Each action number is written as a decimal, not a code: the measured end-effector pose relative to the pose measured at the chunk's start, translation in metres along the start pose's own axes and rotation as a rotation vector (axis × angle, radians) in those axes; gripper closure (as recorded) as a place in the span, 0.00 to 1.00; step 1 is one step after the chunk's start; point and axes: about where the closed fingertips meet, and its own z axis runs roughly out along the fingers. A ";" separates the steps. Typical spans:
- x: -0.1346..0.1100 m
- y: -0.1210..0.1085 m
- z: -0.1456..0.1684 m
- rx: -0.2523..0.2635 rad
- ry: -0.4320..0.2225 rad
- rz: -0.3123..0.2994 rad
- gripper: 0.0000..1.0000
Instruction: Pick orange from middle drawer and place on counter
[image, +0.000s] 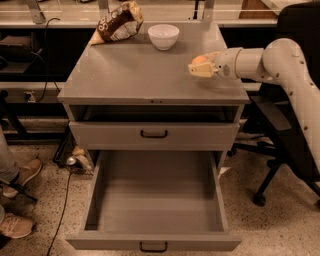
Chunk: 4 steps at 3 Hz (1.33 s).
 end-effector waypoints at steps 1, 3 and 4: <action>0.004 -0.001 0.017 -0.008 0.007 -0.003 1.00; 0.012 0.001 0.035 -0.022 0.026 0.005 0.58; 0.014 0.001 0.038 -0.029 0.033 0.008 0.35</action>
Offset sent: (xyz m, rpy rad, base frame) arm 0.0243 0.0176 -0.0220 -0.0133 0.0215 0.0100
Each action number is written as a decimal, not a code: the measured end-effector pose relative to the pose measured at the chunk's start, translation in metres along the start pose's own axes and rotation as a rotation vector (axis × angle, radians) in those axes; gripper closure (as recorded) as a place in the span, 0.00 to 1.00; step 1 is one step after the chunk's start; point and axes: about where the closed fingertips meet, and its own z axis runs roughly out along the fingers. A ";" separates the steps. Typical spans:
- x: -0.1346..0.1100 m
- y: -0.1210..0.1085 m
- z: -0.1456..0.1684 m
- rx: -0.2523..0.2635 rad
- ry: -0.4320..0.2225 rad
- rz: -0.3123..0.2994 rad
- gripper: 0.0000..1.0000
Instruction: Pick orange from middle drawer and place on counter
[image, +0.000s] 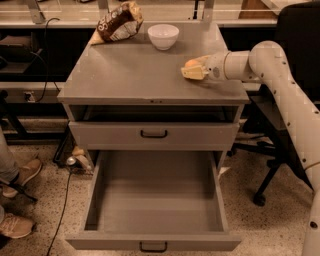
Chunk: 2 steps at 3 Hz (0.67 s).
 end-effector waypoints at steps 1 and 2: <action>0.000 -0.002 0.000 -0.004 -0.003 0.002 0.04; -0.001 -0.002 0.000 -0.004 -0.005 0.002 0.00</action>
Offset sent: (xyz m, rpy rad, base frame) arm 0.0021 -0.0106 0.0061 0.0091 -0.0094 -0.0069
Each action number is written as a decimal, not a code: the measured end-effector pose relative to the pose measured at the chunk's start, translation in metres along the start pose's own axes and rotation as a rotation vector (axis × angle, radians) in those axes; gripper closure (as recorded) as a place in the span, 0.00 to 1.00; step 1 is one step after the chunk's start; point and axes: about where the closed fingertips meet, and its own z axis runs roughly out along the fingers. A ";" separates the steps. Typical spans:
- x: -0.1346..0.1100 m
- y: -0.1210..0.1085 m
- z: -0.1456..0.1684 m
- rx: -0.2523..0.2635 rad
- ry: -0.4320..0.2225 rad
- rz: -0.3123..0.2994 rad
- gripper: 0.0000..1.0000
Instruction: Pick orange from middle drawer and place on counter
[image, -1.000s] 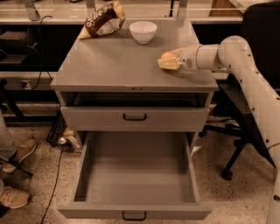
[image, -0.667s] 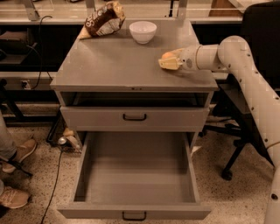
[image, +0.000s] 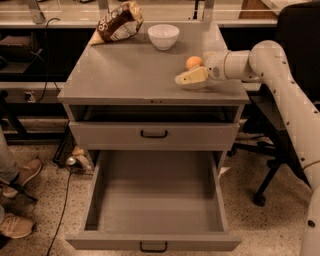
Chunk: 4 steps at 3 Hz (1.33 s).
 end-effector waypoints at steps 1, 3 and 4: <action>0.000 -0.001 -0.002 0.003 -0.005 0.002 0.00; 0.001 -0.007 -0.010 0.027 -0.020 0.013 0.00; 0.001 -0.008 -0.012 0.036 -0.027 0.016 0.00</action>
Offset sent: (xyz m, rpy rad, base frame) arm -0.0024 -0.0213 0.0069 0.0229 -0.0178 -0.0440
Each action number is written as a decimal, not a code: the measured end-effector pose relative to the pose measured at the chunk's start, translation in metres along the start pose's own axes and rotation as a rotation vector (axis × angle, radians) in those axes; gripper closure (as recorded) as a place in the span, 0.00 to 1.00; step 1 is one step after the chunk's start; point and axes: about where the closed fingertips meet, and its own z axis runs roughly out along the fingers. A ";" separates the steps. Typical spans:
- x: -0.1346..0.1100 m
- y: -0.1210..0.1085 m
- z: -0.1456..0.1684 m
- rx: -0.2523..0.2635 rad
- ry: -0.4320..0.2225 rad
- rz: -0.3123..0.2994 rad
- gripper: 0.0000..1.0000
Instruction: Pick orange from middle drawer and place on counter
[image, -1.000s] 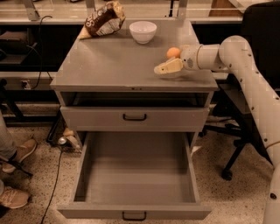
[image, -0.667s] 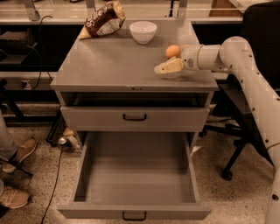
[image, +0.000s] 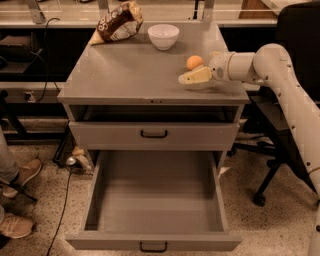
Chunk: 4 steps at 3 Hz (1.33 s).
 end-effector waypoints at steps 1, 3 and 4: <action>0.000 -0.001 -0.001 0.004 -0.003 0.001 0.00; -0.018 -0.020 -0.035 0.102 -0.068 -0.015 0.00; -0.032 -0.037 -0.070 0.193 -0.120 -0.032 0.00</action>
Offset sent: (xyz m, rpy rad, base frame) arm -0.0038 -0.0310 0.0281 0.0216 -0.0740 -0.0757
